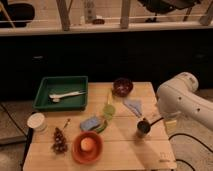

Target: Stack cups on top of each other

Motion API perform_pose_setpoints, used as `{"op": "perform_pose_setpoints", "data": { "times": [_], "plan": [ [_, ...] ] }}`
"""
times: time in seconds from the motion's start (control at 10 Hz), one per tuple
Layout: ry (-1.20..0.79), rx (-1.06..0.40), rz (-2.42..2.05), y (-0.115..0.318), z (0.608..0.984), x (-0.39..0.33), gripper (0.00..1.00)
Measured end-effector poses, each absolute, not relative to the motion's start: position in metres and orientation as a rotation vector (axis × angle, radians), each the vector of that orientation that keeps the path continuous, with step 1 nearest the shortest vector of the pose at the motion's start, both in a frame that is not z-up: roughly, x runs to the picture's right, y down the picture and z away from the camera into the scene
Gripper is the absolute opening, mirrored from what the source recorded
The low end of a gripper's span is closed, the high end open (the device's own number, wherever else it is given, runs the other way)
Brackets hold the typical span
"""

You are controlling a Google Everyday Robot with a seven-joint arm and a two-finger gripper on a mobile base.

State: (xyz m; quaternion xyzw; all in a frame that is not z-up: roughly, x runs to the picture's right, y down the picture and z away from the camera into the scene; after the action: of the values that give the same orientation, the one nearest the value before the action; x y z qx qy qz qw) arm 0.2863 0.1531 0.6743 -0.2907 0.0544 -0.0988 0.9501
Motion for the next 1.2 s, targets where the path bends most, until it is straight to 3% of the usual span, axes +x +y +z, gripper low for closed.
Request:
{"op": "perform_pose_setpoints", "data": {
  "times": [1.2],
  "plan": [
    [0.139,-0.583,-0.542,0.197,0.662,0.28,0.8]
  ]
}}
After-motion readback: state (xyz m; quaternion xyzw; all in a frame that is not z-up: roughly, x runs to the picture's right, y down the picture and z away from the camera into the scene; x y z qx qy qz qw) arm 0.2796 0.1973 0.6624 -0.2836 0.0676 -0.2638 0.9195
